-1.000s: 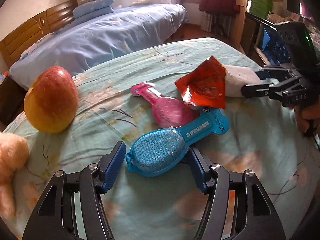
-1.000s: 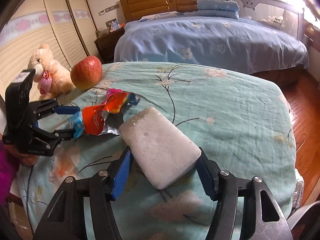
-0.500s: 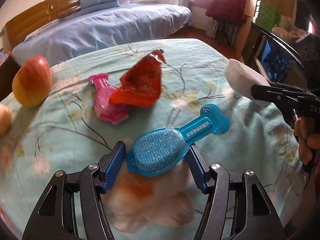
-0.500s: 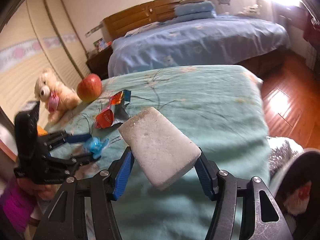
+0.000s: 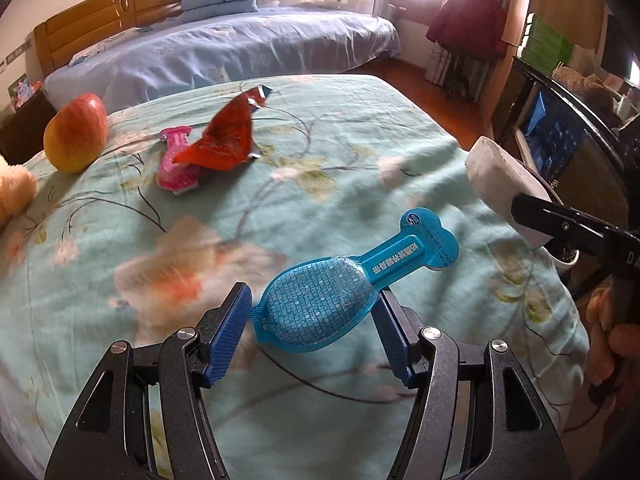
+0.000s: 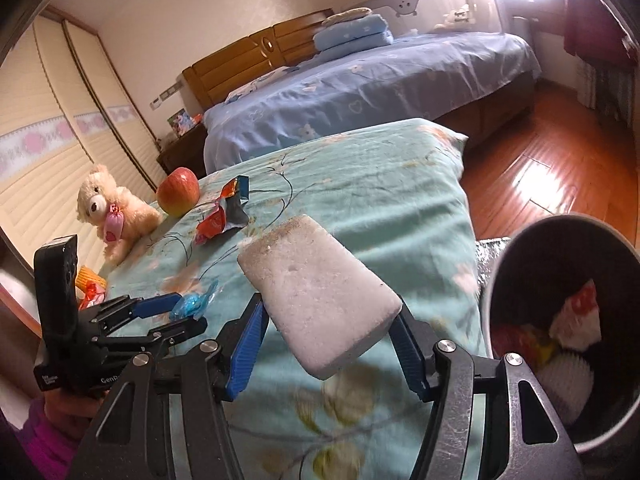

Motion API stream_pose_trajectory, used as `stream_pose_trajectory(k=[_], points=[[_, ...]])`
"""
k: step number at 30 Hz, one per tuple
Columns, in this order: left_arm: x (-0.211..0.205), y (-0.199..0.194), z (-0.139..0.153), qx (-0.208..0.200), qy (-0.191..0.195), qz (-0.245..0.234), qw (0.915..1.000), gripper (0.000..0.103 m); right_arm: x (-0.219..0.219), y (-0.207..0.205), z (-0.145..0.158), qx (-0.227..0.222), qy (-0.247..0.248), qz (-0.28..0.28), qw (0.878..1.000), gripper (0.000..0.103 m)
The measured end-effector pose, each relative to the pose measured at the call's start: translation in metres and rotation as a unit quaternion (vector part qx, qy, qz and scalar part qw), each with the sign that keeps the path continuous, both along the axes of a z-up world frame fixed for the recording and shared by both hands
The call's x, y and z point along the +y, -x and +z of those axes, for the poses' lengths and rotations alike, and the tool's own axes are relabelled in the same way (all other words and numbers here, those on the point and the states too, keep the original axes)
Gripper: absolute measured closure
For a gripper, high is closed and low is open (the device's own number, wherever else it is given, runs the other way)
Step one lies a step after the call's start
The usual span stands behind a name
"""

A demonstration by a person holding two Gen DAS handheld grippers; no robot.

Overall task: Collect trash
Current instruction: 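Carry the blue brush and white foam block over the trash bin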

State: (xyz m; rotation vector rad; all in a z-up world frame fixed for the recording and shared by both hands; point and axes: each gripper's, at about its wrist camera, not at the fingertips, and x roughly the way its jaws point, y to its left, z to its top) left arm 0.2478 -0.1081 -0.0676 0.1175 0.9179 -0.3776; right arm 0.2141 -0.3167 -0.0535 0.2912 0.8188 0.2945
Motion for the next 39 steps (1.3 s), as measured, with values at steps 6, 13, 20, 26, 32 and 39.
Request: stream_pose_trajectory(k=[6, 13, 20, 26, 32, 39], points=[[-0.019, 0.019, 0.002, -0.005, 0.002, -0.009, 0.9999, 0.041, -0.011, 0.023, -0.003, 0.000, -0.004, -0.019, 1.000, 0.042], [-0.040, 0.031, 0.004, -0.006, 0.005, -0.022, 0.9997, 0.041, -0.027, 0.041, -0.008, 0.004, -0.003, -0.044, 0.999, 0.042], [-0.060, 0.038, 0.008, -0.012, 0.002, -0.036, 0.9993, 0.041, -0.045, 0.057, -0.007, -0.001, 0.004, -0.072, 0.997, 0.042], [-0.079, 0.042, 0.009, -0.012, -0.001, -0.052, 0.9986, 0.041, -0.059, 0.066, -0.005, -0.006, 0.011, -0.089, 0.996, 0.042], [-0.096, 0.043, 0.008, -0.009, -0.005, -0.063, 0.9979, 0.041, -0.073, 0.072, -0.008, -0.004, 0.013, -0.105, 0.994, 0.042], [-0.117, 0.040, 0.010, -0.012, -0.009, -0.075, 0.9971, 0.041, -0.092, 0.078, -0.006, -0.006, 0.022, -0.128, 0.992, 0.042]])
